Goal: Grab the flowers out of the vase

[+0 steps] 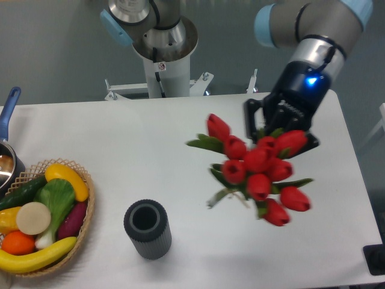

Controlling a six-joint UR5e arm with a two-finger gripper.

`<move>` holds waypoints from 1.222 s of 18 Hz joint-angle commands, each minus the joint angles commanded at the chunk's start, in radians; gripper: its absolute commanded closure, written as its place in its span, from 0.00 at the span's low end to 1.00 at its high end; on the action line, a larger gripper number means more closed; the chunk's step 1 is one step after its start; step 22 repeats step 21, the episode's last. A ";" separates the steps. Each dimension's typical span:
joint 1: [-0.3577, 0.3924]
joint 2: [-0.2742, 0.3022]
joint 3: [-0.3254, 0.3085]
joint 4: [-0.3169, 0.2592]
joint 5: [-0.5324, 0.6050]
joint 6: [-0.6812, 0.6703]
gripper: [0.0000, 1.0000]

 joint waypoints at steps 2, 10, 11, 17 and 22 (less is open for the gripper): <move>-0.002 0.000 -0.012 0.000 0.149 0.043 1.00; -0.011 0.002 -0.100 -0.038 0.542 0.143 1.00; -0.017 0.000 -0.112 -0.038 0.588 0.157 1.00; -0.081 -0.078 0.039 -0.233 0.729 0.166 1.00; -0.124 -0.112 0.098 -0.296 0.811 0.161 1.00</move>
